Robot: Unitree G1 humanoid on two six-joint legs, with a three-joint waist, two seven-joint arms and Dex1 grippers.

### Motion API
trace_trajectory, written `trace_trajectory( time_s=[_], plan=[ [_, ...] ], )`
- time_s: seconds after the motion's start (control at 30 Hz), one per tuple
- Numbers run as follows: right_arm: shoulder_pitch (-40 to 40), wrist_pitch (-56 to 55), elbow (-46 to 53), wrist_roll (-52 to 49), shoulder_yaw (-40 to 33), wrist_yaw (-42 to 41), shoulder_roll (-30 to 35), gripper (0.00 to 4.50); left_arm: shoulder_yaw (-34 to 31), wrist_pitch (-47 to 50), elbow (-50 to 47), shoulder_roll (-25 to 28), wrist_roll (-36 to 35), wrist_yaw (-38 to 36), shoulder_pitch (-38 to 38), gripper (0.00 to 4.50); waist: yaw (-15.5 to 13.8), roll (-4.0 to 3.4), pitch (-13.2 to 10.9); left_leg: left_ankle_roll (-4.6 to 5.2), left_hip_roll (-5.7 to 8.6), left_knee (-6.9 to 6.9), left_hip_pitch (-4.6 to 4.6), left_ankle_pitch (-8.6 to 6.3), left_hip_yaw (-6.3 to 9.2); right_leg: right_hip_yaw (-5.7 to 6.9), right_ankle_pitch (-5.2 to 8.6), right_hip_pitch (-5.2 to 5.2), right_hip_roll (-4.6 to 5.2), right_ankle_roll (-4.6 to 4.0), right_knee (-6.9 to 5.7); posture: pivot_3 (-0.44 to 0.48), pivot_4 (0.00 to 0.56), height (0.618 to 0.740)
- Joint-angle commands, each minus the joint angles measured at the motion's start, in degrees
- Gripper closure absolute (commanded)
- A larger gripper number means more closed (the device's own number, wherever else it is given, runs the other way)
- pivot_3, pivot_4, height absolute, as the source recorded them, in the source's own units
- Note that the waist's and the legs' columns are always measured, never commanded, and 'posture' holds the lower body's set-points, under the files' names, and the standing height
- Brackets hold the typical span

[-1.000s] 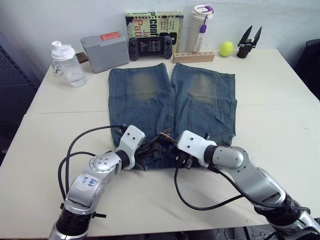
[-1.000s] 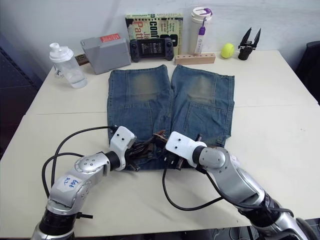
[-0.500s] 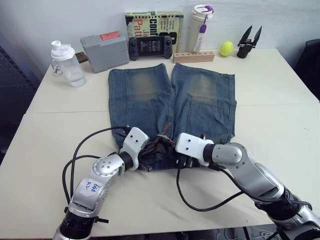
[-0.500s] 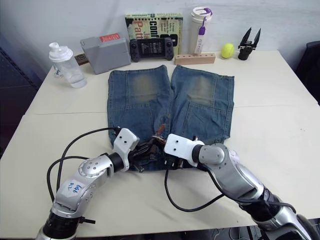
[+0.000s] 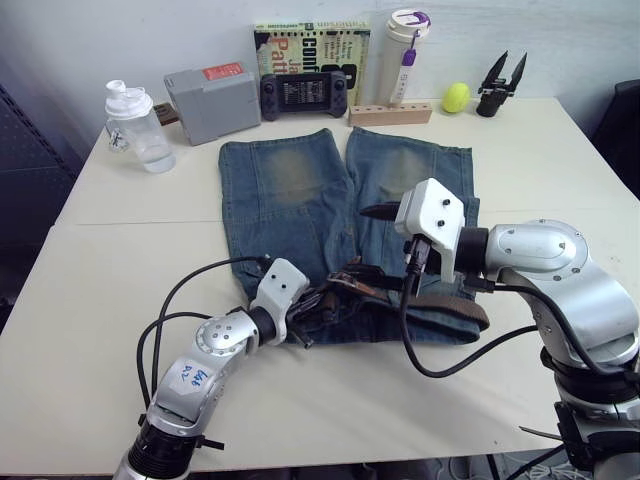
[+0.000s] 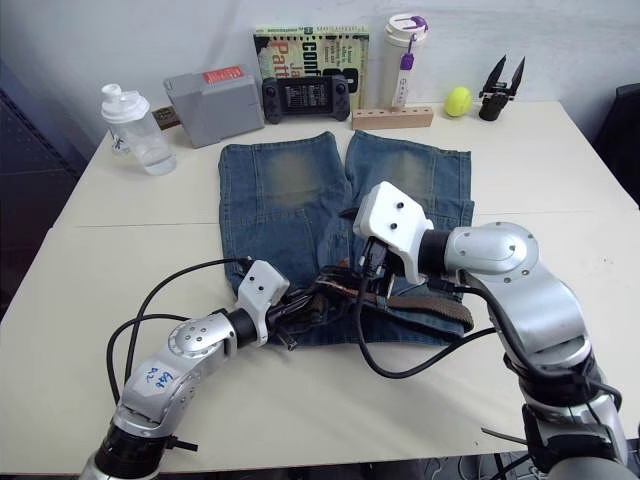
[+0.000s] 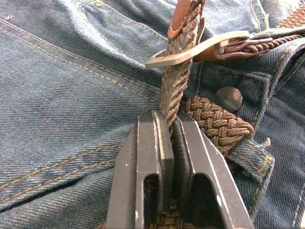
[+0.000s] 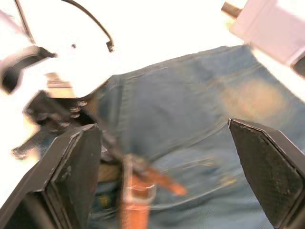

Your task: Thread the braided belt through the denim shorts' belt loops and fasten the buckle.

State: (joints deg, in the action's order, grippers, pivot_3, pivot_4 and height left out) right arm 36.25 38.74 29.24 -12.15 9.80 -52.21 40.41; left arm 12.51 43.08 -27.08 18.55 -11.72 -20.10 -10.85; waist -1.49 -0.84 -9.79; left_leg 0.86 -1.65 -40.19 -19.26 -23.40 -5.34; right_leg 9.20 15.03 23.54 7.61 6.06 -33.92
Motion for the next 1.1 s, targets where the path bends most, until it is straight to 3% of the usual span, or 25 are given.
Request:
trace_trajectory(
  time_s=[0.03, 0.2, 0.4, 0.5, 0.77, 1.07, 1.1],
  plan=[
    [1.0, -17.2, -6.3, 10.7, 7.2, -1.0, 2.8, 0.02, 1.4, 0.0, -0.3, -0.3, 0.2, -0.6, 0.2, 4.5, 0.1, 0.0, 0.0, 0.0, -0.01, 0.0, 0.0, 0.0, -0.05, 0.01, 0.0, 0.0, -0.01, 0.0, 0.0, 0.0, 0.15, 0.731],
    [3.0, -30.5, -15.5, 19.2, 12.7, 0.1, 1.8, 0.02, 1.3, 0.1, -0.5, -0.3, 0.3, -0.4, 0.3, 4.5, 0.1, 0.0, 0.0, -0.01, -0.05, -0.01, 0.01, 0.01, -0.14, 0.03, 0.0, 0.0, -0.05, 0.0, -0.03, 0.0, 0.15, 0.731],
    [3.7, -35.5, -19.1, 21.3, 12.9, -0.5, -0.2, 0.02, 1.2, 0.3, -0.8, -0.3, 0.4, -0.3, 0.4, 4.5, 0.1, 0.0, 0.0, 0.0, -0.08, -0.01, -0.01, 0.01, -0.07, 0.05, 0.0, 0.0, -0.04, 0.0, 0.0, 0.0, 0.15, 0.731],
    [3.0, -35.8, -19.0, 21.8, 12.6, -1.2, -0.4, 0.71, 1.1, 0.4, -1.0, -0.4, 0.5, -0.1, 0.6, 4.5, 0.1, 0.0, 0.0, 0.0, -0.08, -0.01, -0.02, 0.01, -0.04, 0.05, 0.0, 0.0, -0.04, 0.0, -0.01, 0.0, 0.15, 0.731],
    [1.3, -34.0, -17.6, 21.7, 12.1, -3.0, -0.3, 4.33, 0.9, 0.4, -0.8, -0.3, 0.7, -0.1, 0.6, 4.5, 0.1, 0.0, 0.0, 0.0, -0.09, -0.02, -0.01, 0.01, 0.01, 0.04, 0.0, 0.0, -0.04, 0.0, -0.02, 0.0, 0.15, 0.731],
    [-1.1, -31.6, -15.5, 21.8, 10.6, -3.7, -0.3, 4.44, 0.8, 0.1, -0.6, -0.2, 1.0, -0.3, 0.3, 4.5, 0.1, 0.0, 0.0, 0.0, -0.1, -0.02, 0.01, 0.01, 0.02, 0.04, 0.0, -0.01, -0.04, 0.0, -0.03, 0.0, 0.15, 0.731],
    [-1.3, -31.4, -15.3, 21.8, 10.4, -3.6, -0.3, 4.48, 0.8, -0.3, -0.8, 0.0, 0.9, -0.7, 0.5, 4.07, 0.1, 0.0, 0.0, 0.0, -0.1, -0.02, 0.01, 0.01, 0.02, 0.03, 0.0, 0.0, -0.04, 0.0, -0.03, 0.0, 0.15, 0.731]
  ],
)
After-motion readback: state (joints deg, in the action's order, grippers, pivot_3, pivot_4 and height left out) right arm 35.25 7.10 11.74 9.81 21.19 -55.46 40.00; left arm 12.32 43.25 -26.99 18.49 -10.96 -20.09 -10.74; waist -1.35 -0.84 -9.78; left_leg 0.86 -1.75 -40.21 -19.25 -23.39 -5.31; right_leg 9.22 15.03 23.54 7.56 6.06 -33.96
